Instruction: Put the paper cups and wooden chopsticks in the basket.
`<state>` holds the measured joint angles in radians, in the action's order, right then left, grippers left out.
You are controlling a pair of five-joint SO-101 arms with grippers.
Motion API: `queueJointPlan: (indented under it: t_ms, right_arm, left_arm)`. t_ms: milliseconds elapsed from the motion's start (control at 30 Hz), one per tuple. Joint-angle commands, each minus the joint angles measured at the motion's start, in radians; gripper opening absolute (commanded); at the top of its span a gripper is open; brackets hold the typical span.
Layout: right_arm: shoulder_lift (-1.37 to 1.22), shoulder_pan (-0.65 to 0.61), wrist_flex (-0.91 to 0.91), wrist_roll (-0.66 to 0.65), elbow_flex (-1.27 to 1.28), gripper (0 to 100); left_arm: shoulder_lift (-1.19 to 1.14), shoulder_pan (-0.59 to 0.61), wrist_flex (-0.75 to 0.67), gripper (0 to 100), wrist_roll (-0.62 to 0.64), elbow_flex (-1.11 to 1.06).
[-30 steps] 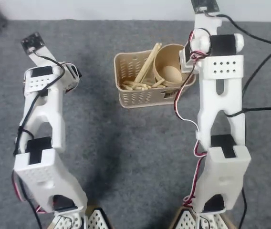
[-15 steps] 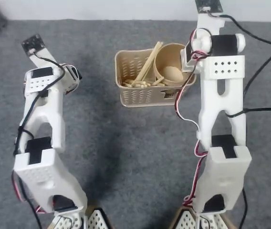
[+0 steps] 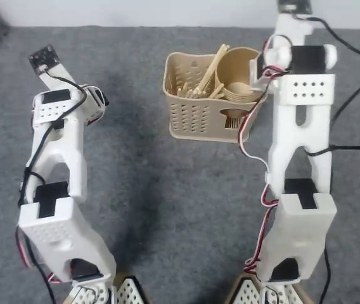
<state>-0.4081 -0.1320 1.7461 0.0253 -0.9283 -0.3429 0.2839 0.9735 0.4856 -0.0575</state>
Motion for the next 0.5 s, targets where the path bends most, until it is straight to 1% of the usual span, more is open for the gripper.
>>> queueJointPlan:
  t_ms: [0,133,267,367,467]
  right_arm:
    - [0.025,-0.053,-0.038,-0.087,-0.055,10.6]
    - [0.024,-0.099,-0.03,-0.161,-0.129,10.6]
    - [0.025,-0.131,-0.007,-0.247,-0.287,10.6]
    - [0.016,-0.131,0.024,-0.261,-0.396,10.6]
    - [0.013,-0.113,0.038,-0.261,-0.381,10.6]
  left_arm:
    - [0.008,0.0,-0.011,23,0.003,0.004]
    - [0.008,-0.008,-0.014,23,0.002,0.004]
    - [0.008,-0.028,-0.011,23,0.0,0.004]
    - [0.008,-0.029,-0.014,23,-0.037,0.004]
    - [0.008,-0.029,-0.012,23,-0.044,0.004]
